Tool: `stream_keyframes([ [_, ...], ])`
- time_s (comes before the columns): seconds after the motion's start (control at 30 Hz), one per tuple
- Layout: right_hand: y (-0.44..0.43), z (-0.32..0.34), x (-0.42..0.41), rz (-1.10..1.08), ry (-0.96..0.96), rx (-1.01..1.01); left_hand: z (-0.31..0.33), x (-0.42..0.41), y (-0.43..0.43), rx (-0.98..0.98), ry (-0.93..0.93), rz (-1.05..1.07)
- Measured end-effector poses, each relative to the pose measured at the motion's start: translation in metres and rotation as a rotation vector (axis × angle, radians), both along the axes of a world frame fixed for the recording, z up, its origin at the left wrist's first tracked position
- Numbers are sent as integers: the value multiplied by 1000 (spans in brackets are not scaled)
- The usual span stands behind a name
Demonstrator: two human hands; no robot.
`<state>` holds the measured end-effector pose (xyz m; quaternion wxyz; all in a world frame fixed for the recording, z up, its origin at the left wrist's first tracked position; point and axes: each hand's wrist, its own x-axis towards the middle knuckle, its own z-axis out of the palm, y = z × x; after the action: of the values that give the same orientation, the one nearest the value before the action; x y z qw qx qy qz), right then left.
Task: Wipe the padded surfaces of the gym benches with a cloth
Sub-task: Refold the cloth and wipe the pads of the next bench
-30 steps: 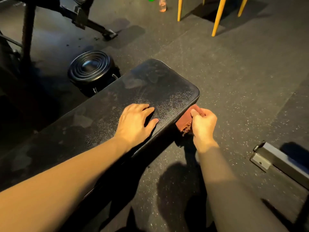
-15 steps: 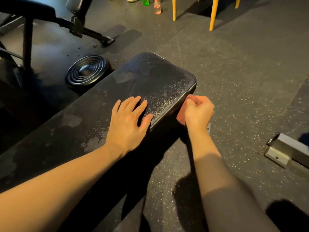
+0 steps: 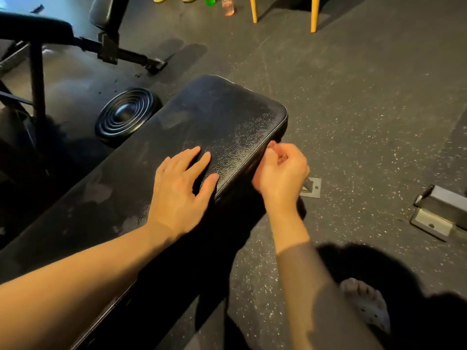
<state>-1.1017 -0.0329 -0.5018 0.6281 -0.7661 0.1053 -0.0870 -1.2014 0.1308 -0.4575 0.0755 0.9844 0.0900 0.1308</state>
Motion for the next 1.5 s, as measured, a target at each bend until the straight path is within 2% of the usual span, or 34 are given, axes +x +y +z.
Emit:
stream_keyframes([
  [0.1, 24, 6, -76, 122, 29, 107, 1, -1, -2, -8, -10, -6],
  [0.17, 29, 9, -114, 219, -33, 91, 2, -2, -2, -13, -6, -5],
  [0.27, 23, 5, -70, 135, -160, -25, 4, -2, -3, -13, 2, 2],
  [0.4, 5, -3, -2, 9, -138, -76, 5, 0, -2, 0, 13, -4],
  [0.53, 25, 12, -76, 102, -101, 24, 5, 0, -3, -16, 17, 3],
  [0.6, 29, 12, -99, 161, -132, 7, 4, -1, -2, -12, 18, 0],
  [0.8, 2, -5, 15, -12, -142, -115, 5, -1, -1, -15, 33, 1],
  [0.87, 8, 1, -7, -30, -130, -92, 5, -1, -1, -14, 24, -11],
  [1.0, 26, 11, -90, 133, -146, 1, 2, 0, 2, -16, -3, -24],
  [1.1, 17, 3, -33, 80, -178, -97, 2, 1, 2, -10, -3, -34],
  [1.2, -5, -4, 36, 3, -93, -165, 2, 1, 2, -7, 11, -24],
  [1.3, 5, 1, -4, 25, -138, -132, 2, 0, 1, -17, 8, -20],
  [1.4, 25, 9, -84, 179, -164, -91, 2, 0, 0, -31, 11, -14],
  [1.5, 23, 5, -65, 161, -219, -169, 2, 0, 1, -33, 5, -17],
])
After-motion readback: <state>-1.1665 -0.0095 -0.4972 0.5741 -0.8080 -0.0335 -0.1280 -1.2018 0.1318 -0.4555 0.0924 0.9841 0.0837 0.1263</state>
